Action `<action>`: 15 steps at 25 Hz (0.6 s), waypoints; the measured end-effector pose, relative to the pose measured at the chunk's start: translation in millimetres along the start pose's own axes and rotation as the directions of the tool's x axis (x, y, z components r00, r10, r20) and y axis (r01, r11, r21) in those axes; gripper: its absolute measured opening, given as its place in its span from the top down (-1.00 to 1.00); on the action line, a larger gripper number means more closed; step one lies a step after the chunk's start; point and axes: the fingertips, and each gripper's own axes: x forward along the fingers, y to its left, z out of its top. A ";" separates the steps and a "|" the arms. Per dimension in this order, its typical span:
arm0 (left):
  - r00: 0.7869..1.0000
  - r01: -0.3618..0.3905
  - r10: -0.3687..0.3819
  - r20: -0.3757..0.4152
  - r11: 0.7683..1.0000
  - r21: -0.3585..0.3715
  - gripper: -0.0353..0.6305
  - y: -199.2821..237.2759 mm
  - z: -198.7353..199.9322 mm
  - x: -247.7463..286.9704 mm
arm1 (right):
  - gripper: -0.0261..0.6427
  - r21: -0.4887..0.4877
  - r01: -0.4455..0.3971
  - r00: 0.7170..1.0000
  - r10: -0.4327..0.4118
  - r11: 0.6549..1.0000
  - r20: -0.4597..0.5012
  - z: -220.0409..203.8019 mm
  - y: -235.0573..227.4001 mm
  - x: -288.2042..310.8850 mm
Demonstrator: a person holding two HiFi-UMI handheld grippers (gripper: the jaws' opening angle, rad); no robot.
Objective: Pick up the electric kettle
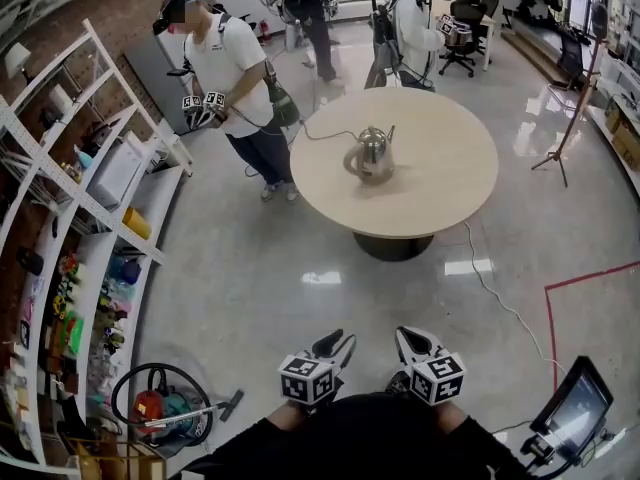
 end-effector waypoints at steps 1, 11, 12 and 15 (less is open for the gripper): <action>1.000 0.007 -0.007 -0.002 1.000 0.006 0.46 -7.0 4.5 10.2 | 0.90 0.003 0.008 1.000 -0.008 1.000 0.011 5.4 -11.5 -3.6; 0.999 0.038 -0.037 -0.023 0.999 0.038 0.46 -60.5 26.9 79.3 | 0.90 0.063 0.045 0.998 -0.047 0.997 0.044 25.5 -95.4 -31.9; 0.999 0.037 -0.036 -0.024 0.999 0.036 0.46 -60.6 28.0 81.5 | 0.90 0.062 0.043 0.998 -0.046 0.997 0.043 26.6 -97.7 -30.7; 0.999 0.033 -0.032 -0.027 0.999 0.035 0.46 -57.9 31.7 88.9 | 0.90 0.060 0.035 0.999 -0.037 0.998 0.035 28.9 -102.7 -23.8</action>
